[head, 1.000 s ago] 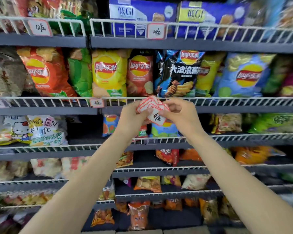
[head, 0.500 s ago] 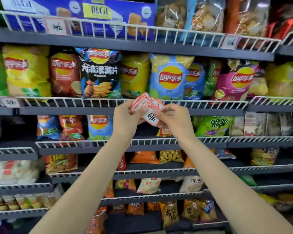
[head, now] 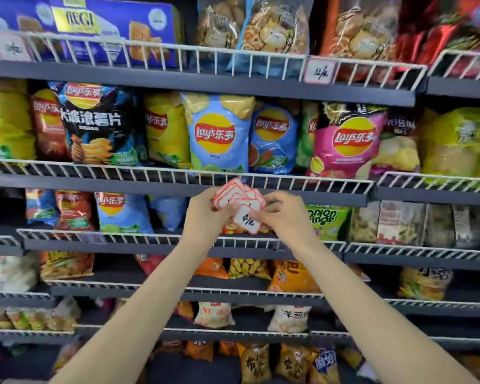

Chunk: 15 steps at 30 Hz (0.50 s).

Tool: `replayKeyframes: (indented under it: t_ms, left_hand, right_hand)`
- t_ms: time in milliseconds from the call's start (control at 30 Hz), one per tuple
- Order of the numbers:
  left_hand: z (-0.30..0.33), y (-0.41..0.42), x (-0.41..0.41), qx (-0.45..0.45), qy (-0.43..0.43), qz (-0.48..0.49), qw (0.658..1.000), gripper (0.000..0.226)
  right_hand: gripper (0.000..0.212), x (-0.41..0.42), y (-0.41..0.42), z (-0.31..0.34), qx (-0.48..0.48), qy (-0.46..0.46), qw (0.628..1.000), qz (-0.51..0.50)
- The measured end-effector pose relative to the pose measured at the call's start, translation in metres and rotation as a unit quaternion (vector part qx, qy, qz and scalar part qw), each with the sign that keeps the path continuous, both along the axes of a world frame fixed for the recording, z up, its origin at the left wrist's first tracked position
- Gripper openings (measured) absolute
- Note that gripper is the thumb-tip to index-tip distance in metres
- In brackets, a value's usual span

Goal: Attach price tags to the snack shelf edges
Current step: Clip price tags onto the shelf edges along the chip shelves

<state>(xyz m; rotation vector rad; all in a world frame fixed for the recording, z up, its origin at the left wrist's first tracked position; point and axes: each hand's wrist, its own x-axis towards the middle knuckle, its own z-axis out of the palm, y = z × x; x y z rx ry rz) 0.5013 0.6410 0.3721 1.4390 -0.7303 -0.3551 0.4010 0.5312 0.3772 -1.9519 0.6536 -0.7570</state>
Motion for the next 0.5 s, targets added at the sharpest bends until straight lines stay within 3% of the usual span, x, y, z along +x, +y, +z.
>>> replayKeyframes:
  t_ms: [100, 233, 433, 500]
  left_hand:
    - [-0.004, -0.006, 0.004, 0.046, -0.031, 0.011, 0.998, 0.009]
    - [-0.002, -0.014, 0.011, 0.081, -0.052, 0.023, 0.995, 0.019]
    - [0.002, -0.016, 0.012, 0.035, 0.016, 0.006, 0.999, 0.002]
    - [0.002, -0.017, 0.012, 0.030, 0.009, 0.004, 0.999, 0.007]
  right_hand:
    - [0.027, 0.000, -0.005, -0.005, 0.008, 0.010, 1.000, -0.002]
    - [0.035, 0.005, -0.011, -0.007, 0.004, 0.010, 0.999, -0.033]
    - [0.042, 0.007, -0.007, 0.003, -0.035, -0.002, 0.996, -0.076]
    - [0.036, 0.005, -0.006, 0.005, -0.052, 0.001, 0.995, -0.079]
